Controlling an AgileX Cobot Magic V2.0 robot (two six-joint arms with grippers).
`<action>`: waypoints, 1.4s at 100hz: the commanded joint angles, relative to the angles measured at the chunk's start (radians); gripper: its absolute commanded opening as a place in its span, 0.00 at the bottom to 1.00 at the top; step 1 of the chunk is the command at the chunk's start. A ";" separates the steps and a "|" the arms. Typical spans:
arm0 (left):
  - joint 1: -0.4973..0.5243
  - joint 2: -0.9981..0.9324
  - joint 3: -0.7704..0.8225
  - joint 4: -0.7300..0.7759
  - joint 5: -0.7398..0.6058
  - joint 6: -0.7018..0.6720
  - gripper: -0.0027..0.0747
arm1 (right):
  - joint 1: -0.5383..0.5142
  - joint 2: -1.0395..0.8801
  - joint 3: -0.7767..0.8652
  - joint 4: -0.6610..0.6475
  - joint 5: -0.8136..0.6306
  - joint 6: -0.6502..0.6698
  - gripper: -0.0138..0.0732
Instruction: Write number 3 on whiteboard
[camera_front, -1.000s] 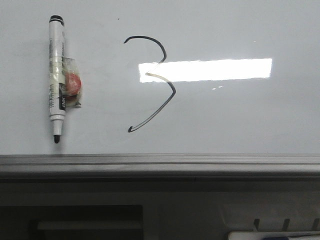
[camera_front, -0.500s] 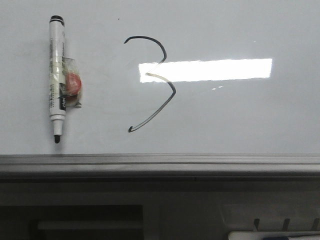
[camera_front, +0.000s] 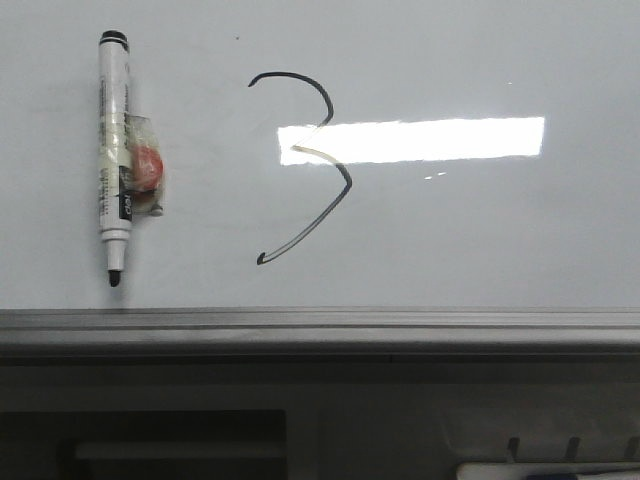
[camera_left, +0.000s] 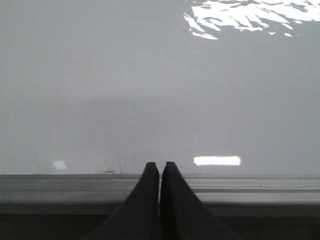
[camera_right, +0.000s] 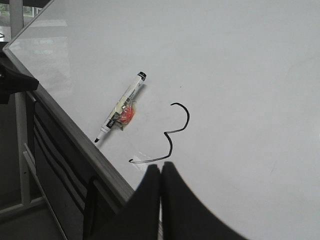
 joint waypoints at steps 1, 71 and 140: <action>-0.001 -0.025 0.012 -0.003 -0.058 -0.006 0.01 | -0.008 0.010 -0.026 0.000 -0.086 -0.001 0.10; -0.001 -0.025 0.012 -0.003 -0.058 -0.006 0.01 | -0.500 0.010 -0.024 0.000 -0.093 -0.001 0.10; -0.001 -0.025 0.012 -0.003 -0.058 -0.006 0.01 | -0.762 -0.143 0.382 0.114 -0.425 -0.001 0.10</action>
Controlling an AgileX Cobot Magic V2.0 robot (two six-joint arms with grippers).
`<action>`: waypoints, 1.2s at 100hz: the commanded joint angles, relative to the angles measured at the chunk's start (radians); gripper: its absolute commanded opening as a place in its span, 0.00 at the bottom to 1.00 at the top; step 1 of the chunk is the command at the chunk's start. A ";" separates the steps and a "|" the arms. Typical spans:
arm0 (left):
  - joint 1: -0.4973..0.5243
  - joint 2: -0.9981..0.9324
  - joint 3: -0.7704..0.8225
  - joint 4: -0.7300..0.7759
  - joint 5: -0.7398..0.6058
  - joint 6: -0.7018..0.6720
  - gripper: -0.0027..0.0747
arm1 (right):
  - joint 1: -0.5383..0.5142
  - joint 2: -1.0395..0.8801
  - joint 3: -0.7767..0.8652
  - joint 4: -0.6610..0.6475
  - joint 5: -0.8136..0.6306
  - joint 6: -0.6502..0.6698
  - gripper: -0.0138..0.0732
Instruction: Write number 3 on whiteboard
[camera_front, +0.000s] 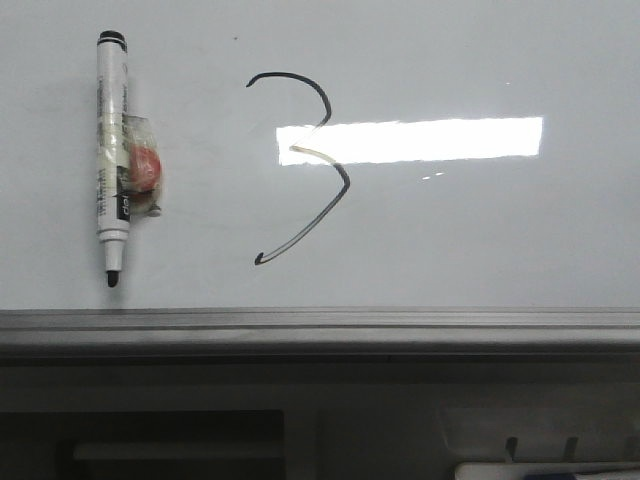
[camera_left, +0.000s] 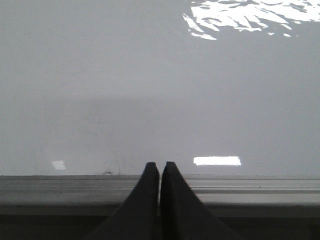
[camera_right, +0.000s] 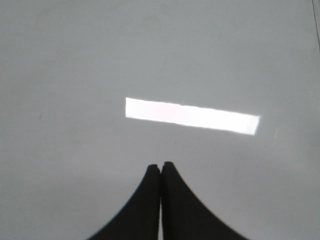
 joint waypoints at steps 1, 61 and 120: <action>-0.001 -0.025 0.012 -0.003 -0.058 -0.006 0.01 | -0.015 -0.016 0.030 0.037 -0.041 -0.001 0.10; -0.001 -0.025 0.012 -0.003 -0.058 -0.006 0.01 | -0.082 -0.021 0.030 -0.043 0.353 0.097 0.10; -0.001 -0.025 0.012 -0.003 -0.058 -0.006 0.01 | -0.082 -0.021 0.030 -0.051 0.357 0.097 0.10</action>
